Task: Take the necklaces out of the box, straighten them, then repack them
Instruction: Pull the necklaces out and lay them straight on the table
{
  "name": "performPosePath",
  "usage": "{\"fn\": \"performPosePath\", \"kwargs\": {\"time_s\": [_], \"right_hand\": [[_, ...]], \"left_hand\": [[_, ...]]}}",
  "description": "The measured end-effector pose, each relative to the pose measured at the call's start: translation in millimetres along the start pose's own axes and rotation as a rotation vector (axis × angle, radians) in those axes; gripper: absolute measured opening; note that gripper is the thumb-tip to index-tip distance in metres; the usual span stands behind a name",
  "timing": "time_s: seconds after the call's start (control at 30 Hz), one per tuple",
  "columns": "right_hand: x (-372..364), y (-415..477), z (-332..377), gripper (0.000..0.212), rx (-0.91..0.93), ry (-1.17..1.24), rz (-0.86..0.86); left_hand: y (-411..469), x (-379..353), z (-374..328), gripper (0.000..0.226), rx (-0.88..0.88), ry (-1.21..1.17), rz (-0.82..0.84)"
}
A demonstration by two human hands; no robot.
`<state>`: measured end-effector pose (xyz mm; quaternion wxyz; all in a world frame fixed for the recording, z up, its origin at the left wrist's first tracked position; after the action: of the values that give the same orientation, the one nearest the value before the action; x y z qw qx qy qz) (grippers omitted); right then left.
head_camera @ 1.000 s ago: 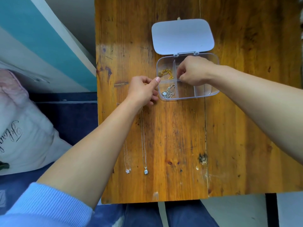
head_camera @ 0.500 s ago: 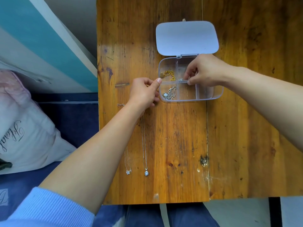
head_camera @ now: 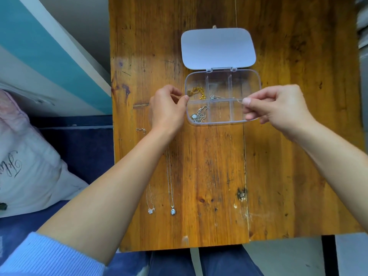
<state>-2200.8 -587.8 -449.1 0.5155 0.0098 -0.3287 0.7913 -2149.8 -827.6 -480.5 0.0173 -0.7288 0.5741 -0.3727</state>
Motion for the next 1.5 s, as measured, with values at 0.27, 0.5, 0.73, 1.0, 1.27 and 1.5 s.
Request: {"fn": "performPosePath", "kwargs": {"time_s": [0.27, 0.5, 0.73, 1.0, 1.27, 1.5], "right_hand": [[-12.1, -62.6, -69.1, 0.026, -0.265, 0.47, -0.039], [-17.3, -82.1, -108.0, 0.012, -0.421, 0.591, -0.05], [-8.5, -86.4, -111.2, 0.011, -0.372, 0.638, -0.104], [-5.5, -94.0, -106.6, 0.008, -0.297, 0.552, -0.125], [-40.3, -105.2, -115.6, 0.01, -0.371, 0.449, -0.088], [-100.5, -133.8, -114.7, 0.012, -0.417, 0.27, 0.094]], "left_hand": [[-31.8, -52.1, -48.3, 0.016, -0.563, 0.37, 0.175], [-22.5, -115.4, -60.0, 0.034, -0.656, 0.815, 0.533], [-14.1, -112.8, -74.2, 0.023, -0.71, 0.729, 0.536], [-28.9, -54.8, -79.6, 0.03, -0.482, 0.265, 0.702], [-25.5, 0.2, -32.4, 0.026, -0.117, -0.304, 0.769], [-19.3, 25.2, 16.6, 0.011, -0.106, 0.194, 0.481]]}}
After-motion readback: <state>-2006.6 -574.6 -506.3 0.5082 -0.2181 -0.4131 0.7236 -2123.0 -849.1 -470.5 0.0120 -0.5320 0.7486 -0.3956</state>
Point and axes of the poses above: each hand's wrist, its own y-axis towards the middle knuckle, its own x-axis out of the back of the hand, z = x × y, the point moved 5 cm from there along y, towards the middle knuckle, and after that the axes turned 9 degrees about z, right-handed, at the moved point
